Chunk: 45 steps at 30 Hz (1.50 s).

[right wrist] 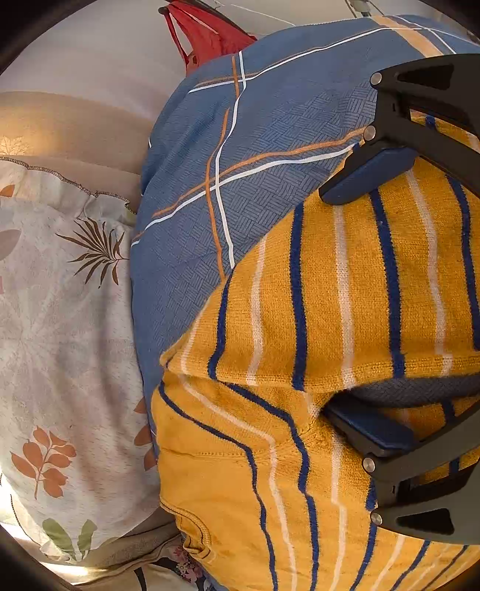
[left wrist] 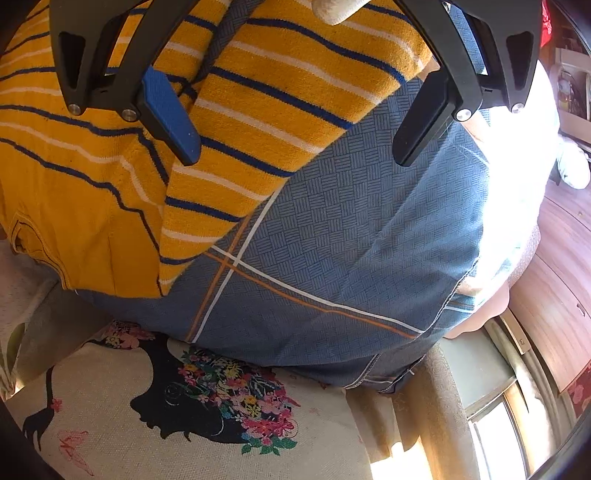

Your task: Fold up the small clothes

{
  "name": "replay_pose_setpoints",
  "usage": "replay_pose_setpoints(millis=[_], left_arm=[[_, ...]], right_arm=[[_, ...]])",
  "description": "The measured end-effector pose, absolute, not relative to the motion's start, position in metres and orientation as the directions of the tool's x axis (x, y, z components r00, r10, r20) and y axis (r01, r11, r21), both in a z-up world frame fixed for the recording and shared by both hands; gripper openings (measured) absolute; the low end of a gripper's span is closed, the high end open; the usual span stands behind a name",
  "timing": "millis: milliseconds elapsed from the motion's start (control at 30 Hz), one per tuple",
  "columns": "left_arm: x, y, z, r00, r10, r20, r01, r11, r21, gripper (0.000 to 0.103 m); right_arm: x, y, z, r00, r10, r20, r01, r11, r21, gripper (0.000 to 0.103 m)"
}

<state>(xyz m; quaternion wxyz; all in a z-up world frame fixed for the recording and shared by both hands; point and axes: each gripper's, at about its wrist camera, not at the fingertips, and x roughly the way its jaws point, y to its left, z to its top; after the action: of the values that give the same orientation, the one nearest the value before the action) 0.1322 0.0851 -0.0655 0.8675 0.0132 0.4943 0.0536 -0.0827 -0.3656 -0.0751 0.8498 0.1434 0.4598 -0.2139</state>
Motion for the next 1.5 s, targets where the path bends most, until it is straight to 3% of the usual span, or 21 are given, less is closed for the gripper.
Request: replay_pose_setpoints(millis=[600, 1500], left_arm=[[0.111, 0.105, -0.066, 0.5, 0.024, -0.866, -0.051, 0.999, -0.002, 0.103], [0.031, 0.063, -0.011, 0.555, 0.047, -0.831, 0.004, 0.998, 0.06, 0.103]], right_arm=[[-0.063, -0.375, -0.085, 0.48, -0.237, -0.844, 0.512, 0.858, 0.05, 0.103], [-0.059, -0.379, -0.087, 0.48, -0.246, -0.842, 0.513, 0.857, 0.042, 0.103]])
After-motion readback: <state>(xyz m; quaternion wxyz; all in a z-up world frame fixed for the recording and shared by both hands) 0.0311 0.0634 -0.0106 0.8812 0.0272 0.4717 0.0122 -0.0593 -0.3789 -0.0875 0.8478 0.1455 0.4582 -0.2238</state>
